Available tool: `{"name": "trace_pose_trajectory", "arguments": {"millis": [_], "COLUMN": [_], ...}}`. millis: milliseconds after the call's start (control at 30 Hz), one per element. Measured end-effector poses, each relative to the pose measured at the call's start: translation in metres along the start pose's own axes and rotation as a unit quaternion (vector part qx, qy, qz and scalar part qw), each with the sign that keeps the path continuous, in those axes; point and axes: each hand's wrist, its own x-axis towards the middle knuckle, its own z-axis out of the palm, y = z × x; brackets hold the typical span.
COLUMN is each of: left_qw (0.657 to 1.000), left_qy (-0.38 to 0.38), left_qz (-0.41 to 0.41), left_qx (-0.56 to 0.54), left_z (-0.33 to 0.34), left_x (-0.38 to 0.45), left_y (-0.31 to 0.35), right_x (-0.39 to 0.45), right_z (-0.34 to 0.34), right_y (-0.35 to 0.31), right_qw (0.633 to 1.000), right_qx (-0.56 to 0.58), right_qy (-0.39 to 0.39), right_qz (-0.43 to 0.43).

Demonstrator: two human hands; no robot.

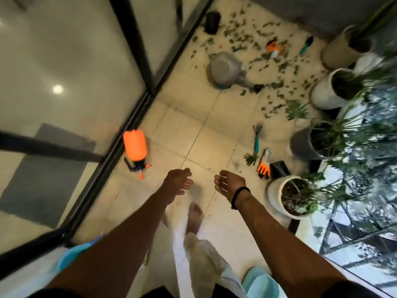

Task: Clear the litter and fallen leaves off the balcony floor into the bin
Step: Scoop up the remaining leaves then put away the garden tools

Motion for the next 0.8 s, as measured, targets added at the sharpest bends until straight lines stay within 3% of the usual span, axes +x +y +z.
{"name": "trace_pose_trajectory", "arguments": {"millis": [333, 467, 800], "left_qw": [0.991, 0.985, 0.974], "left_qy": [-0.050, -0.113, -0.022], "left_qz": [0.070, 0.017, 0.000], "left_qx": [0.107, 0.126, 0.227], "left_z": [0.079, 0.082, 0.124], "left_x": [0.040, 0.075, 0.186], "left_y": [0.226, 0.305, 0.462], "right_x": [-0.014, 0.003, 0.104], "right_z": [-0.045, -0.033, -0.001], "right_y": [-0.173, -0.235, -0.410], "right_qw": [0.985, 0.978, 0.979], "right_qx": [0.159, 0.200, 0.201], "right_qy": [0.053, 0.063, 0.042], "right_qz": [-0.029, -0.014, -0.015]}}
